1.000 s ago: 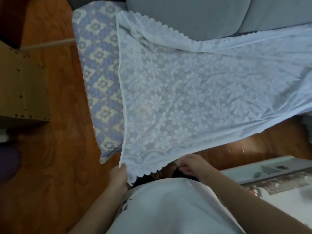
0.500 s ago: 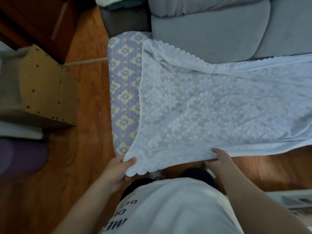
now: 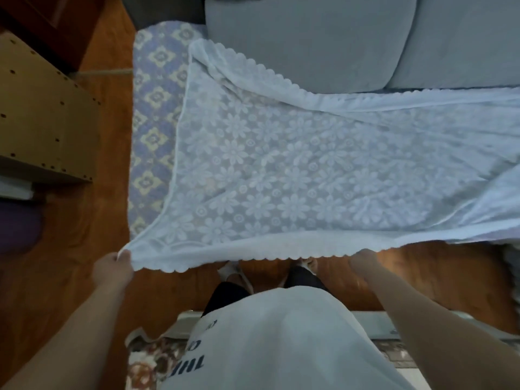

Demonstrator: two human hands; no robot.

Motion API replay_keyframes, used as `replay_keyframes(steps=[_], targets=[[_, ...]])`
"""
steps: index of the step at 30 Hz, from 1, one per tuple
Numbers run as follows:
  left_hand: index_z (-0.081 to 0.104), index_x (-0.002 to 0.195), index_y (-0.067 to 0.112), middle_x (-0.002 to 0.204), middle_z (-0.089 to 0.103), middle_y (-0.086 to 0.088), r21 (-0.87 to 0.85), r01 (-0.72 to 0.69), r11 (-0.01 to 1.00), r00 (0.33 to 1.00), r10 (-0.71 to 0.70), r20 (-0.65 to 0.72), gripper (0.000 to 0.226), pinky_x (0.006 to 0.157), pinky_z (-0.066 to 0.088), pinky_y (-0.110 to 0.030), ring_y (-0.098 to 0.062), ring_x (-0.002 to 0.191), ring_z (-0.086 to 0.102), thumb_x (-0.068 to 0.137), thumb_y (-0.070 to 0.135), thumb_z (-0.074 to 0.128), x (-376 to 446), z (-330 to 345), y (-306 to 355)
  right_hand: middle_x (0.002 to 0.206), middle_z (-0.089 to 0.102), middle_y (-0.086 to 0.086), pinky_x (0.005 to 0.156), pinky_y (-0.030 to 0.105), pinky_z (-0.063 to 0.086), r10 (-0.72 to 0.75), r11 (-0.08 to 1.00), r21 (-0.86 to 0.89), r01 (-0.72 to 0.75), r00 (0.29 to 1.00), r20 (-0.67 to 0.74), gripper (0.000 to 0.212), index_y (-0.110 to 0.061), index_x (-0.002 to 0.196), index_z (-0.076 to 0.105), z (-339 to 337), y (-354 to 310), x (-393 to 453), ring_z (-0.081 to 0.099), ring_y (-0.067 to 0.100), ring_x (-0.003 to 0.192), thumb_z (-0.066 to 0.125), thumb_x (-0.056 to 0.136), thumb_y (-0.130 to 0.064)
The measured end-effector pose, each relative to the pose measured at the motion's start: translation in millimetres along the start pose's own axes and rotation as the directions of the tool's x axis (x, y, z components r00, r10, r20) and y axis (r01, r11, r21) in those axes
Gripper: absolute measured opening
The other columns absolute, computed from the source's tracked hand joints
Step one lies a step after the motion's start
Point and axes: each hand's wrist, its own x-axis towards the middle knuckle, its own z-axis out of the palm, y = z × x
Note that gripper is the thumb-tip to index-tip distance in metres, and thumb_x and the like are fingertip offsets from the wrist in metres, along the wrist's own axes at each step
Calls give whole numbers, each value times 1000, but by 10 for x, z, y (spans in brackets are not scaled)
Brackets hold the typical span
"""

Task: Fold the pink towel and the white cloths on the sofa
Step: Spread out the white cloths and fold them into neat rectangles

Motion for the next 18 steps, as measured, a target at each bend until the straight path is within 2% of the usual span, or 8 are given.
replay_keyframes(steps=[3, 6, 8, 10, 12, 14, 16, 18], targets=[[68, 112, -10, 120, 62, -36, 134, -55, 989, 998, 52, 28, 40, 95, 45, -47, -51, 113, 57, 103, 24, 50, 64, 79, 23, 77, 49, 5, 62, 18, 32, 46, 996, 79, -50, 998, 53, 30, 8, 125, 60, -239, 347, 305, 43, 13, 71, 48, 103, -8], [69, 111, -3, 120, 63, -31, 267, -124, 956, 989, 97, 110, 39, 92, 45, -46, -49, 110, 58, 103, 28, 47, 131, 154, 13, 71, 31, -6, 70, 20, 43, 5, 950, -312, 15, 998, 62, 31, 1, 127, 61, -279, 645, 598, 41, 10, 66, 42, 103, -5], [68, 116, -3, 124, 62, -30, 322, -156, 934, 978, 100, 183, 38, 92, 45, -44, -48, 112, 58, 103, 26, 48, 151, 202, 24, 71, 36, -3, 73, 18, 51, 26, 947, -322, -4, 998, 64, 32, 2, 126, 62, -248, 748, 665, 47, 15, 76, 43, 101, -4], [68, 119, -5, 125, 61, -31, 309, -144, 940, 971, 75, 226, 37, 89, 45, -42, -47, 112, 58, 103, 24, 51, 164, 228, 47, 87, 55, 4, 75, 18, 49, 16, 949, -317, -6, 999, 28, 33, 2, 128, 60, -170, 798, 655, 48, 16, 84, 41, 103, -4], [68, 118, -6, 125, 62, -28, 285, -116, 952, 961, 35, 275, 36, 83, 45, -39, -44, 110, 60, 101, 23, 54, 184, 218, 65, 115, 62, 10, 92, 23, 46, -39, 914, -401, 60, 998, 58, 34, -3, 130, 60, -86, 713, 544, 51, 16, 96, 38, 104, -5], [70, 110, -4, 117, 65, -26, 187, -65, 980, 947, 2, 320, 28, 80, 48, -40, -41, 102, 63, 99, 20, 60, 206, 197, 100, 97, 58, 6, 91, 21, 48, 0, 963, -270, 18, 998, 67, 29, -7, 121, 64, 54, 585, 406, 58, 18, 99, 41, 104, -7], [68, 98, -1, 96, 67, -23, -77, 105, 991, 935, -72, 347, 13, 70, 54, -41, -35, 80, 63, 95, 11, 63, 295, 168, 194, 82, 59, 2, 76, 19, 57, 73, 990, 111, -87, 989, 129, 14, -9, 100, 69, 256, 438, 344, 64, 16, 87, 64, 94, -21], [62, 91, 2, 76, 59, -17, -408, 320, 855, 901, -142, 409, 5, 50, 54, -31, -25, 62, 54, 94, 1, 59, 418, 153, 383, 70, 67, 0, 61, 27, 62, -43, 999, -9, 43, 996, 77, 44, -17, 75, 69, 337, 400, 376, 66, 14, 68, 92, 50, -45]])
